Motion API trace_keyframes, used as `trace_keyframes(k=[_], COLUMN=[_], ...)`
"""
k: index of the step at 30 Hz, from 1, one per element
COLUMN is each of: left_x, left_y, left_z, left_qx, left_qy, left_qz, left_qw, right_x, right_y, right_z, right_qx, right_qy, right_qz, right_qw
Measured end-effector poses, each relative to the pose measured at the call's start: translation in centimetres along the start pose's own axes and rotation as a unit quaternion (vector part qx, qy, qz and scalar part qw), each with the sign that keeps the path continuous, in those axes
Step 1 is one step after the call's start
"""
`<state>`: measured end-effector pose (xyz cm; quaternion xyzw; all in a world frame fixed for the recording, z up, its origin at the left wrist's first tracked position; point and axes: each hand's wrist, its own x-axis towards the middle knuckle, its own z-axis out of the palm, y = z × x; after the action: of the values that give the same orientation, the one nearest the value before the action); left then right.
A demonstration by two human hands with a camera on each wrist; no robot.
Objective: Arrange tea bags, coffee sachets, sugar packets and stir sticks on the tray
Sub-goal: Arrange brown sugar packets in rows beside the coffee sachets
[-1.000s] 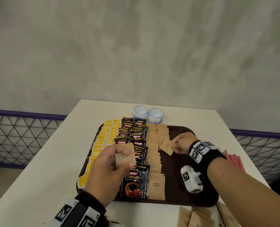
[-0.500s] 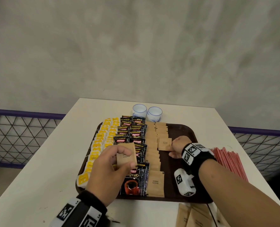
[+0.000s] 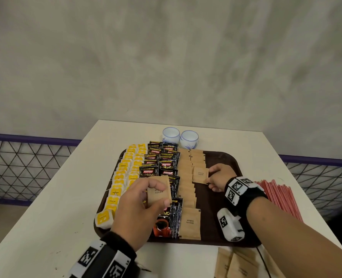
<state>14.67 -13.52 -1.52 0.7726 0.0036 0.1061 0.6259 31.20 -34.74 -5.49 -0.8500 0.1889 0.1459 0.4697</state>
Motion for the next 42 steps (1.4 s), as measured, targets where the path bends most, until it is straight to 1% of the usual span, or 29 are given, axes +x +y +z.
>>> trace_keyframes(k=[5, 7, 10, 11, 12, 13, 14, 15, 16, 17, 19, 21, 22, 23, 24, 25, 26, 27, 29, 32, 35, 37, 39, 42], left_x=[0.1, 0.0, -0.1, -0.1, -0.1, 0.0, 0.1, 0.1, 0.2, 0.1, -0.2, -0.8, -1.1, -1.5, -2.1, -2.9, -3.7, -4.4, -5.7, -6.8, -7.5, -7.7, -7.8, -7.8], left_y=[-0.1, -0.2, 0.2, 0.5, 0.7, 0.9, 1.1, 1.2, 1.3, 1.5, 1.6, 1.2, 0.9, 0.7, 0.5, 0.3, 0.3, 0.3, 0.1, -0.5, -0.6, -0.7, -0.9, -1.1], left_z=[0.3, 0.4, 0.8, 1.0, 1.2, 1.5, 1.7, 2.0, 2.2, 2.5, 3.0, 3.4, 3.5, 3.6, 3.8, 4.2, 4.6, 5.0, 5.8, 6.7, 7.4, 7.7, 8.0, 8.2], left_qx=[0.011, 0.018, 0.030, 0.036, 0.032, 0.016, -0.008, -0.024, -0.032, -0.034, -0.017, 0.042, 0.080, 0.121, 0.164, 0.205, 0.240, 0.270, 0.320, 0.378, 0.424, 0.437, 0.437, 0.426], left_qy=[-0.002, -0.011, -0.030, -0.036, -0.041, -0.047, -0.051, -0.051, -0.050, -0.055, -0.072, -0.086, -0.100, -0.132, -0.180, -0.234, -0.282, -0.317, -0.359, -0.389, -0.408, -0.407, -0.404, -0.396], left_qz=[-0.003, 0.003, 0.017, 0.018, 0.014, 0.007, -0.003, -0.017, -0.030, -0.041, -0.050, -0.050, -0.059, -0.071, -0.082, -0.086, -0.086, -0.082, -0.066, -0.035, -0.021, -0.011, -0.013, -0.025], left_qw=[1.000, 1.000, 0.999, 0.999, 0.999, 0.999, 0.999, 0.998, 0.998, 0.997, 0.996, 0.994, 0.990, 0.981, 0.966, 0.946, 0.925, 0.905, 0.874, 0.839, 0.808, 0.802, 0.804, 0.813], right_x=[-0.6, -1.5, -3.6, -4.8, -6.3, -7.9, -9.6, -11.0, -12.0, -12.4, -12.2, -10.6, -9.2, -7.7, -6.1, -4.8, -3.6, -2.8, -1.9, -1.6, -0.5, -0.1, 0.0, -0.4], right_y=[0.0, -0.3, -1.3, -1.7, -2.0, -2.2, -2.2, -2.1, -1.8, -1.4, -0.7, -0.4, -0.2, -0.1, 0.1, 0.3, 0.5, 0.6, 0.2, -0.6, -0.5, -0.1, -0.1, -0.4], right_z=[-0.6, -1.1, -2.1, -2.2, -2.3, -2.3, -2.2, -1.9, -1.7, -1.6, -1.7, -2.5, -3.1, -3.8, -4.3, -4.7, -4.7, -4.4, -3.6, -2.7, -2.4, -2.2, -1.8, -1.1], right_qx=[0.004, 0.010, -0.045, -0.034, -0.004, 0.039, 0.082, 0.114, 0.129, 0.128, 0.105, 0.081, 0.076, 0.071, 0.059, 0.039, 0.016, 0.002, -0.003, 0.011, 0.005, -0.012, -0.018, -0.014], right_qy=[-0.014, -0.031, -0.022, -0.045, -0.092, -0.158, -0.226, -0.276, -0.297, -0.294, -0.255, -0.189, -0.136, -0.078, -0.025, 0.009, 0.017, 0.006, -0.014, -0.035, -0.044, -0.036, -0.036, -0.033], right_qz=[-0.029, -0.041, -0.110, -0.141, -0.170, -0.189, -0.196, -0.200, -0.210, -0.222, -0.234, -0.225, -0.210, -0.185, -0.156, -0.124, -0.093, -0.069, -0.038, -0.009, -0.028, -0.033, -0.022, 0.021], right_qw=[0.999, 0.999, 0.993, 0.988, 0.981, 0.968, 0.951, 0.933, 0.923, 0.921, 0.932, 0.953, 0.965, 0.977, 0.986, 0.991, 0.995, 0.998, 0.999, 0.999, 0.999, 0.999, 0.999, 0.999])
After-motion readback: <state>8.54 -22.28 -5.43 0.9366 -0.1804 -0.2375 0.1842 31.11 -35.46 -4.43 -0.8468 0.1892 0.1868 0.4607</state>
